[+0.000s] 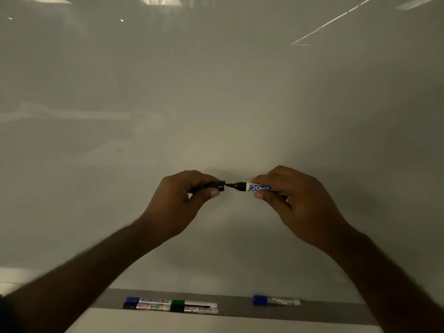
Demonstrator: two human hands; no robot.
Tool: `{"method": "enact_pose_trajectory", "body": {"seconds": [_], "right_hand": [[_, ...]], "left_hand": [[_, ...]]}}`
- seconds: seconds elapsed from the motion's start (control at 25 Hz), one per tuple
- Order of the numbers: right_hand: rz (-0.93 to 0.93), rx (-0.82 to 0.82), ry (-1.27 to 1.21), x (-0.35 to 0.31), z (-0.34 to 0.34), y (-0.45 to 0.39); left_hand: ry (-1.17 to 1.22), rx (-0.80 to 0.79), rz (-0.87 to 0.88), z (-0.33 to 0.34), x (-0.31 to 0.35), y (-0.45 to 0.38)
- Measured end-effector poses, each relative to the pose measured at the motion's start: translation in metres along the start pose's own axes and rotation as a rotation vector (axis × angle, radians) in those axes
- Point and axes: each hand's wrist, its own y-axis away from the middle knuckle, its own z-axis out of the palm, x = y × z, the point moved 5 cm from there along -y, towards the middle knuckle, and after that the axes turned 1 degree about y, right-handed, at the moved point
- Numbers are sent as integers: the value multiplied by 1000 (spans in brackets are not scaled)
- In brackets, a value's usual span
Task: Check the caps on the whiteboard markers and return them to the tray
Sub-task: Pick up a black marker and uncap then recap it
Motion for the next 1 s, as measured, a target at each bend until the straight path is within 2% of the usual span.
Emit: {"method": "enact_pose_trajectory", "body": {"seconds": [0.32,0.6,1.0], "right_hand": [[-14,-63,-30,-2,5,-6],[-24,-124,45,0,5,-8],[-37,-122,76,14,19,0]], "left_hand": [[-75,-58,95,6,14,-4],[-77,-86,45,17,15,-9],[-93,-102,87,34,6,-9]]}}
